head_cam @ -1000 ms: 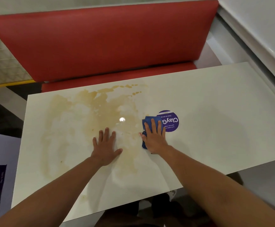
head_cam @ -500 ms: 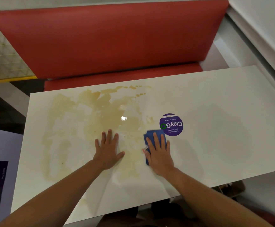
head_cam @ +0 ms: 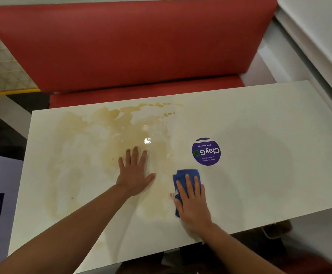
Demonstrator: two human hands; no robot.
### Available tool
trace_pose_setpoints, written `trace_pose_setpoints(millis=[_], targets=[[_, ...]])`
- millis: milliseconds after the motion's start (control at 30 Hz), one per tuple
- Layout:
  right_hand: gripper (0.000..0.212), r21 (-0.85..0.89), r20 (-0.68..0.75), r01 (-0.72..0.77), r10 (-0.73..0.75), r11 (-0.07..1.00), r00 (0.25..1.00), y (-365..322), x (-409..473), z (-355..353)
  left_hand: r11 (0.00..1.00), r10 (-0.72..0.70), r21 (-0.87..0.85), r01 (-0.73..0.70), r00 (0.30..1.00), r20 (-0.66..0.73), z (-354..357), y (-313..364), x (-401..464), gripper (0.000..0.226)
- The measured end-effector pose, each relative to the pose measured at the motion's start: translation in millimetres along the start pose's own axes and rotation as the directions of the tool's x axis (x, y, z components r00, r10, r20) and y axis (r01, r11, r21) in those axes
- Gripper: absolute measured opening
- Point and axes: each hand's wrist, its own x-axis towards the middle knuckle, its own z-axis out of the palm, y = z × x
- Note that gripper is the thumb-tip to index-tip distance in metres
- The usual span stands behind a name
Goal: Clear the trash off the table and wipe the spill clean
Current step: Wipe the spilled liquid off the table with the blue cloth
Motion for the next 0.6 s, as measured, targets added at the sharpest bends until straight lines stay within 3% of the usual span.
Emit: trace_pose_setpoints(millis=[167, 500, 600], targets=[[0.062, -0.006, 0.021, 0.061, -0.061, 0.998, 0.998, 4.9, -21.4, -1.6, 0.998, 0.041, 0.037, -0.042, 0.999, 0.011, 12.4, -1.2, 16.3, 0.091], [0.063, -0.042, 0.046, -0.004, 0.006, 0.999, 0.999, 12.4, 136.8, -39.6, 0.998, 0.014, 0.059, -0.015, 1.000, 0.014, 14.6, -0.9, 17.7, 0.092], [0.063, -0.055, 0.066, 0.013, -0.010, 0.998, 0.998, 9.1, 149.3, -40.4, 0.998, 0.013, 0.055, -0.013, 1.000, 0.012, 12.3, 1.1, 17.5, 0.085]])
